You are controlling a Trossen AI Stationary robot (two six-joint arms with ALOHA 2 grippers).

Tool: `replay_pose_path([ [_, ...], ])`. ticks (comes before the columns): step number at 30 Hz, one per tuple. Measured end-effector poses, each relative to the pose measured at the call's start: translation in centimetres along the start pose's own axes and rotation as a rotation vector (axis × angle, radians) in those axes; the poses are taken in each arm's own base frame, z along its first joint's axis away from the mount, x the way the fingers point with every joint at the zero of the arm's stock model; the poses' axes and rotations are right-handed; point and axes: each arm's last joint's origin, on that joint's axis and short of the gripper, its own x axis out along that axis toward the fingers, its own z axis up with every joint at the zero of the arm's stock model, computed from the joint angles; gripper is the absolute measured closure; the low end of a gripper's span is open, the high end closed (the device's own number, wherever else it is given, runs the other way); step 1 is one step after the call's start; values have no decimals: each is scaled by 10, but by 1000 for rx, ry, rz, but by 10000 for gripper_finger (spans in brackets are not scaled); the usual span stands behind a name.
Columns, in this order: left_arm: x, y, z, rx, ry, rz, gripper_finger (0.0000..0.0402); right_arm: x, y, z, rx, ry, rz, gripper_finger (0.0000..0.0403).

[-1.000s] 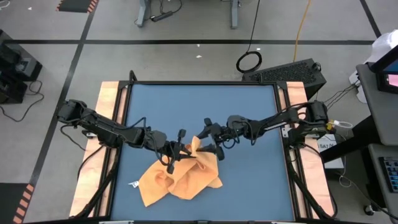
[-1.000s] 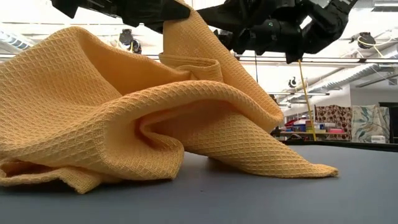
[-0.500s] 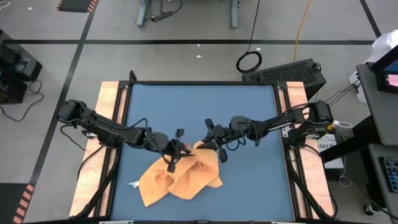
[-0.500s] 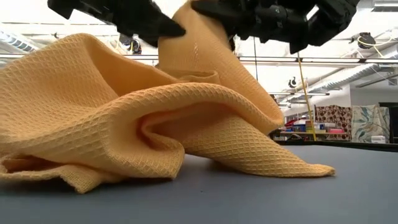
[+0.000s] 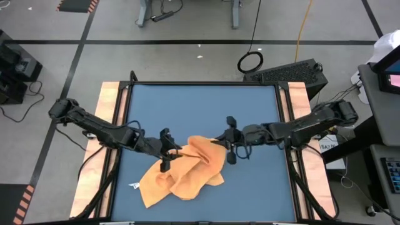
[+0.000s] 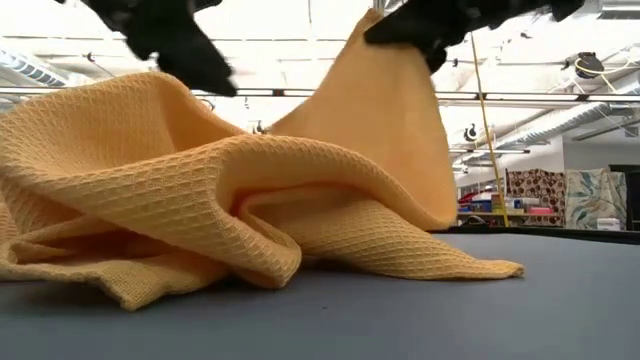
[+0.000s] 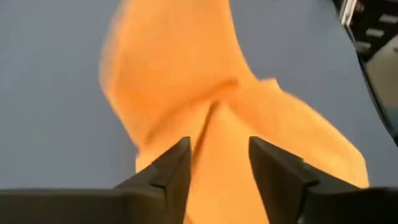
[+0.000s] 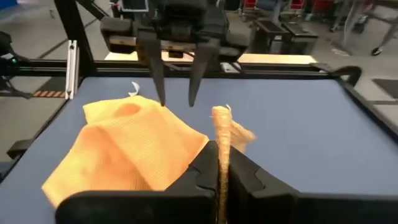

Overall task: Roll towel
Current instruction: Roll the yellow towel

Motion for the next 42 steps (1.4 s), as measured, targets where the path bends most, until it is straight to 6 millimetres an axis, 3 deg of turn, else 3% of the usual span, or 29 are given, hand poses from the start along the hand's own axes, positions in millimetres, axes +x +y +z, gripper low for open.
replay_pose_path([
  [6,18,-12,-35,-77,61,-41,218,-19,16,3,-34,4,-27,402],
  [11,44,-34,-64,-119,131,-231,218,-23,21,1,-57,17,-49,403],
  [15,53,-54,-75,-145,180,-400,217,-26,22,1,-62,17,-62,403],
  [19,46,-60,-71,-143,201,-530,217,-29,24,5,-54,-7,-51,403],
  [24,28,-44,-49,-63,79,-446,217,-31,27,5,-58,-7,-32,403],
  [28,17,-25,-30,86,-170,-91,217,-33,31,3,-66,-1,-15,403],
  [30,19,-18,-27,151,-208,16,217,-33,31,3,-65,-1,-13,403],
  [34,34,-9,-28,189,-147,-63,217,-33,31,4,-59,-3,-19,403],
  [42,86,4,-50,173,-34,-69,220,-33,31,5,-53,-14,-18,403],
])
